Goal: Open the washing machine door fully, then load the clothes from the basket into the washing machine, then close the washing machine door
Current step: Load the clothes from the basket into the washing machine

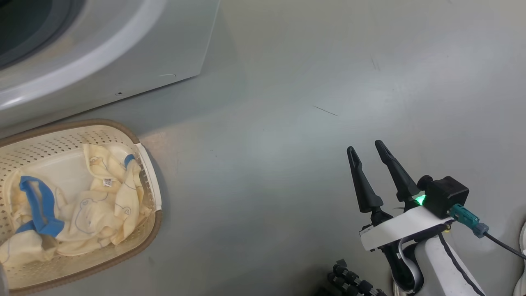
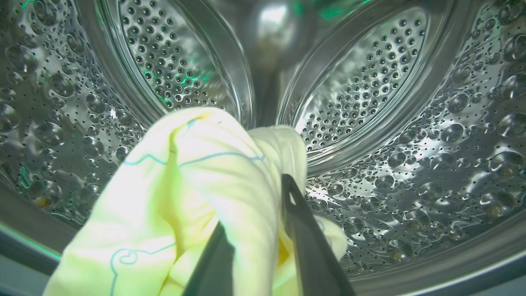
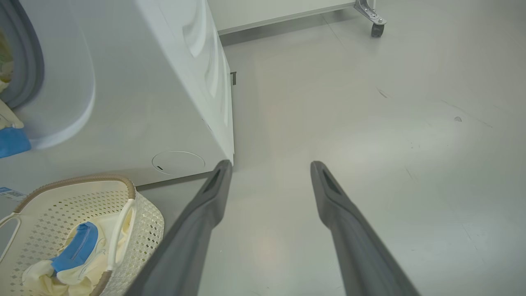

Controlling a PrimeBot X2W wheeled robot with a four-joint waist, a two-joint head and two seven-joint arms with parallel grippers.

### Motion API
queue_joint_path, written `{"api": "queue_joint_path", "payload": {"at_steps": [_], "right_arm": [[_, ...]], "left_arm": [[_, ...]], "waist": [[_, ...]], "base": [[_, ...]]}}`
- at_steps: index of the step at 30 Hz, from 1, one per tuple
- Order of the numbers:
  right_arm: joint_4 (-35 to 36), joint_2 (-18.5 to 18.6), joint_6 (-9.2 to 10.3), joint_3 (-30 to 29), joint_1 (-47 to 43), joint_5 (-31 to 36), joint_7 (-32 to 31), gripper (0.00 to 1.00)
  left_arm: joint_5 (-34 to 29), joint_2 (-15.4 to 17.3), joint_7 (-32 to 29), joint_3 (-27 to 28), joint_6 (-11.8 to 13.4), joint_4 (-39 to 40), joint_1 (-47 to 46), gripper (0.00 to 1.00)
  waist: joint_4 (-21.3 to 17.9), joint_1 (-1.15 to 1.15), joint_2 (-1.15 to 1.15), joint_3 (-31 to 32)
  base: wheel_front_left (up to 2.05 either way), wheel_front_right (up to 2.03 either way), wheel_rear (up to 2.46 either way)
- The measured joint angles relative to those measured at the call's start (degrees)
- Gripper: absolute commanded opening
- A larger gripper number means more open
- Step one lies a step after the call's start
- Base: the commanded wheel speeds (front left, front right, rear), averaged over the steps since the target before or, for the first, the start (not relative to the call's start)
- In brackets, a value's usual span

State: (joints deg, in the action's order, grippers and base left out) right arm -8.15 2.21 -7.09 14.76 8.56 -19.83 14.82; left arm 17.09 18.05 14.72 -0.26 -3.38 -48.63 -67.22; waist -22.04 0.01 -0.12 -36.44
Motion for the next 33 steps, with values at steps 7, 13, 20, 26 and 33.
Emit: {"api": "queue_joint_path", "payload": {"at_steps": [7,13,20,26,33], "right_arm": [[-0.1,0.0,0.0,-0.7,0.0,0.0,0.0,1.0],[-0.2,0.0,0.0,-1.2,0.0,-0.1,0.0,1.0],[-0.4,0.0,0.0,-2.3,0.0,-0.2,0.0,1.0],[-0.4,0.0,0.0,-3.8,0.3,-0.2,0.0,1.0],[-0.4,0.1,0.0,-5.3,0.6,-0.2,0.0,1.0]], "left_arm": [[0.0,-0.6,0.0,-0.2,1.3,-2.9,-0.1,1.0],[-0.4,-2.3,0.0,-0.6,2.4,-6.2,-0.2,1.0],[-0.4,-4.9,0.0,-1.7,2.6,-7.6,-0.2,1.0],[-0.4,-7.3,0.0,-2.2,2.5,-7.7,-0.2,1.0],[-1.3,-9.2,0.0,-2.8,2.7,-7.8,0.2,1.0]], "waist": [[0.8,0.0,0.0,1.2],[1.9,0.0,0.0,2.1],[3.8,0.0,0.0,3.0],[5.6,0.0,0.0,4.1],[8.3,0.0,0.0,5.0]], "base": [[0.0,0.0,0.0],[0.0,0.0,0.0],[0.0,0.0,0.0],[0.0,0.0,0.0],[0.0,0.0,0.0]]}}
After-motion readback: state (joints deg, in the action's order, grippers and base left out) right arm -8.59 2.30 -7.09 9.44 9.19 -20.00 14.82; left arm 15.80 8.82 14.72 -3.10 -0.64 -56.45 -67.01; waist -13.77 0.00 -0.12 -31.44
